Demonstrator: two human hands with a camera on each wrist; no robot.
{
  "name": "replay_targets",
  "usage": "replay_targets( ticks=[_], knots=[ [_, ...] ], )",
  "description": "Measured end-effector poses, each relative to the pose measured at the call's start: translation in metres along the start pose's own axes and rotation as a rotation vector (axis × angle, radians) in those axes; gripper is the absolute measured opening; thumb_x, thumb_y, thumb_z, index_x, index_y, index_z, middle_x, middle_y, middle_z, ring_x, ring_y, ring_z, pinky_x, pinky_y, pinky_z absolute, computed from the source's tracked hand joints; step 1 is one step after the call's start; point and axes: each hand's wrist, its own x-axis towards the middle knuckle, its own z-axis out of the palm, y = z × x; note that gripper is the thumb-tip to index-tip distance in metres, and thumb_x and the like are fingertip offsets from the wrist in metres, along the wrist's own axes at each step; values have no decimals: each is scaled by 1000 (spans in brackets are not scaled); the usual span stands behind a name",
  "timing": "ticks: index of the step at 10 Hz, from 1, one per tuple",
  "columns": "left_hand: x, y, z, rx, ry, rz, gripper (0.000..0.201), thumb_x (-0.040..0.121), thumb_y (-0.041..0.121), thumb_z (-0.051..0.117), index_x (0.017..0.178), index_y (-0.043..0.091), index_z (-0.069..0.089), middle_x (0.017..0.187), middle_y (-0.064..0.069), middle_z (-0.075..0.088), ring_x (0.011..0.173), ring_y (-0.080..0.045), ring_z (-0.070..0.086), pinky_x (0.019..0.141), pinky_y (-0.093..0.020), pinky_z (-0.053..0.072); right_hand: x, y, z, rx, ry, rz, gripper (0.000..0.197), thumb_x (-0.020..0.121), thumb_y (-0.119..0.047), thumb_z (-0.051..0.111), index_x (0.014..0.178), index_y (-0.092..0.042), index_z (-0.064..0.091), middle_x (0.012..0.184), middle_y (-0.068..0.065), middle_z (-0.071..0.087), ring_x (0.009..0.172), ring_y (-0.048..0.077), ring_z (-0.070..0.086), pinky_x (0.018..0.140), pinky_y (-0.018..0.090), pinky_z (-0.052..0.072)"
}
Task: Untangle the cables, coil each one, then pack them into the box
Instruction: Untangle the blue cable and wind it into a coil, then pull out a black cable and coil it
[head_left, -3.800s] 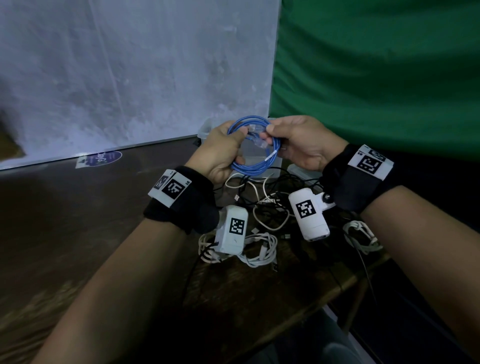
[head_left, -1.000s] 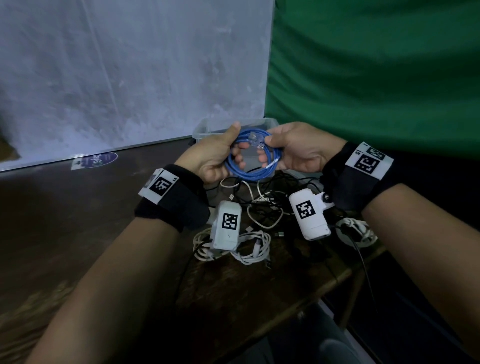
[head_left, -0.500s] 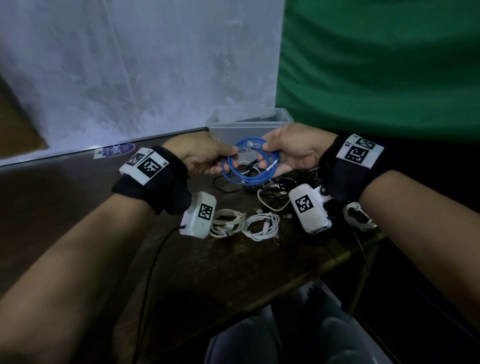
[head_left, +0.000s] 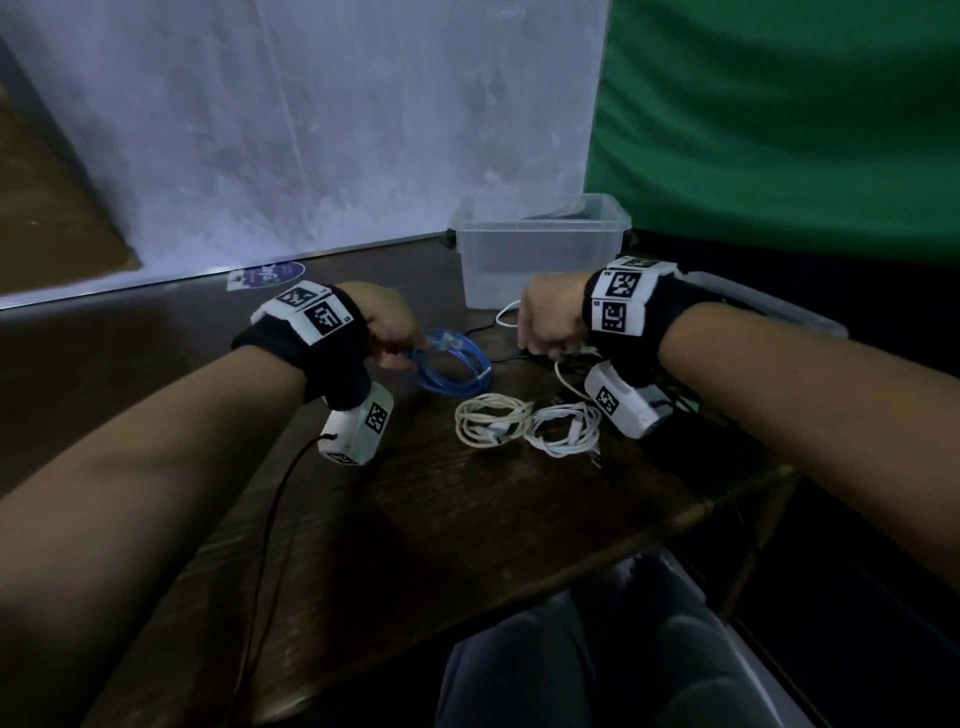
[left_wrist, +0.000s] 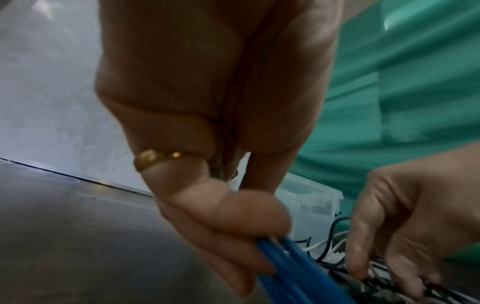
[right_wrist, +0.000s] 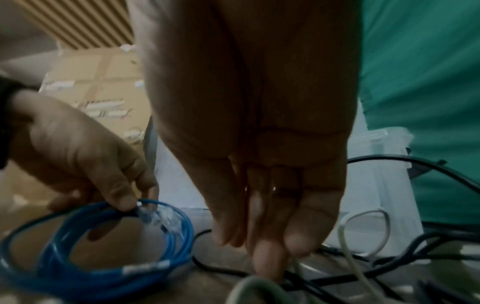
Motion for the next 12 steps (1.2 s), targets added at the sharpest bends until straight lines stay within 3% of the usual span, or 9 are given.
replay_targets(
  ticks=[2,3,4,6,7,9,10,11,12],
  knots=[
    [13,-8,1,75,-61,-2,14,90,4,57,76,4,55,71,-7,61,56,-13,60,45,-18,49,8,-2,1,-196,-102,-27,31,81,-3,69,110,5,64,74,9,63,46,7,55,41,14,42],
    [16,-7,-6,158,-60,13,16,89,6,59,74,5,57,66,-5,62,50,-11,58,43,-20,48,16,6,1,-232,-98,-92,13,73,-7,76,85,-4,72,107,14,70,98,22,64,61,17,45],
    [18,-5,-10,176,-221,58,24,93,4,49,70,2,52,48,-5,52,41,-17,46,51,-24,38,16,9,2,-278,-105,-115,6,75,-5,74,80,-6,71,105,11,69,105,26,60,61,13,44],
    [17,-4,-13,104,-270,86,16,97,2,38,91,7,52,57,-12,44,33,-15,35,42,-17,33,23,12,2,-343,-21,-63,33,82,-16,72,107,4,62,92,14,66,62,18,54,40,17,41],
    [17,-1,-15,89,-224,112,12,98,7,43,106,7,52,73,-14,47,41,-16,39,43,-18,35,23,14,1,-380,-8,-55,29,79,-22,75,97,0,68,81,7,62,81,22,58,66,24,48],
    [18,2,-18,55,-172,44,13,94,6,51,89,14,60,88,-19,58,71,-26,54,61,-32,45,21,18,-3,-362,-39,-48,32,78,-24,75,97,1,71,87,8,66,80,20,57,74,32,50],
    [17,0,-17,96,-224,15,13,93,8,51,91,11,64,87,-19,59,71,-25,54,62,-31,48,18,19,-5,-277,-67,-42,17,85,-10,66,96,2,71,80,8,68,55,10,60,51,20,47],
    [15,1,-13,120,-251,37,14,94,8,48,89,11,62,86,-18,53,70,-23,49,60,-28,44,17,20,-4,-159,-91,-27,1,83,-11,70,84,-11,70,73,6,66,49,13,64,50,22,51],
    [14,5,-9,175,-270,58,11,95,8,49,91,10,59,82,-16,52,66,-22,49,60,-28,45,20,21,2,-177,-141,-10,22,78,-11,75,97,-2,67,83,16,68,44,12,61,46,19,48]
  ],
)
